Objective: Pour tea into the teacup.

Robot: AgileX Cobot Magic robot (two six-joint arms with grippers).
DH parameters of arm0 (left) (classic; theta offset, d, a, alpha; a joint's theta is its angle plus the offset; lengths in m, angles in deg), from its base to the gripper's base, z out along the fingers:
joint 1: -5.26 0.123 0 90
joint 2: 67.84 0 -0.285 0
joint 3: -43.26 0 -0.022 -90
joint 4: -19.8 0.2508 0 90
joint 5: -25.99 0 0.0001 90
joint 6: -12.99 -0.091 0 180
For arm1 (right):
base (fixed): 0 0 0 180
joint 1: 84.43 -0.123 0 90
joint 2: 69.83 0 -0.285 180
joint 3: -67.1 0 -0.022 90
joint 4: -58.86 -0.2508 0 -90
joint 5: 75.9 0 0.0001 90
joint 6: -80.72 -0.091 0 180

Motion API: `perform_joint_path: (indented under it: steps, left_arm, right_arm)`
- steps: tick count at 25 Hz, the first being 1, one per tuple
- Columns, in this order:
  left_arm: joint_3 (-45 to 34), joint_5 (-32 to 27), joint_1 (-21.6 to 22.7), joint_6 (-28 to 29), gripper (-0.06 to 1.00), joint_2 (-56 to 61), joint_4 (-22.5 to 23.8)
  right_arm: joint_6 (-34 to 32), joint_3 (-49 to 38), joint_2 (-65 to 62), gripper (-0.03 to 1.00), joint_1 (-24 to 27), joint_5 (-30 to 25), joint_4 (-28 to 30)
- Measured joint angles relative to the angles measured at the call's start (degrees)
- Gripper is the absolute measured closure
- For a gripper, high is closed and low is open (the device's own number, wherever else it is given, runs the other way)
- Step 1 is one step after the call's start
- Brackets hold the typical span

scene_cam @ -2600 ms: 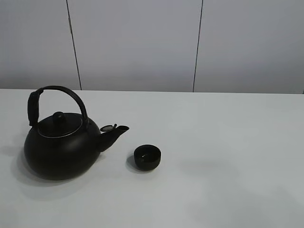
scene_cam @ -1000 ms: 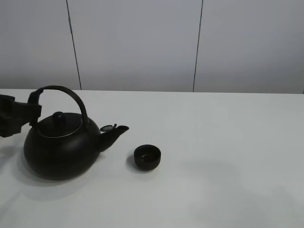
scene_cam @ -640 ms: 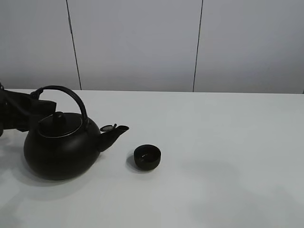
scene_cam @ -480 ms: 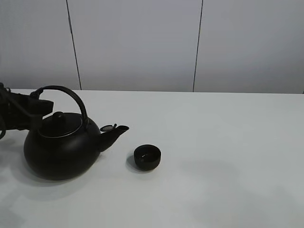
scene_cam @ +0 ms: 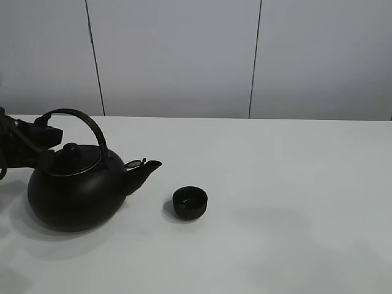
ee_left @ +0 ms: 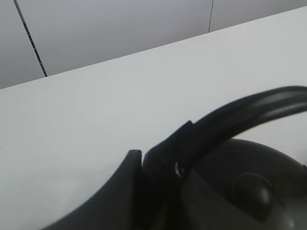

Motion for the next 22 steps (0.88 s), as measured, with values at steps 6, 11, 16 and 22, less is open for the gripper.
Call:
perform_joint_path:
  steps: [6, 11, 16, 22]
  left_arm:
    - [0.35, -6.39, 0.00, -0.10, 0.83, 4.94, 0.91]
    - [3.50, -16.41, -2.01, 0.02, 0.84, 13.77, 0.84]
    - [6.30, -19.15, -6.10, 0.70, 0.84, 17.70, -4.72]
    - [6.54, -20.37, -12.04, -2.09, 0.84, 17.65, -12.43]
  right_arm:
    - [0.00, 0.00, 0.00, 0.47, 0.00, 0.00, 0.00]
    - [0.00, 0.00, 0.00, 0.47, 0.00, 0.00, 0.00]
    - [0.00, 0.00, 0.00, 0.47, 0.00, 0.00, 0.00]
    - [0.00, 0.00, 0.00, 0.47, 0.00, -0.05, 0.00]
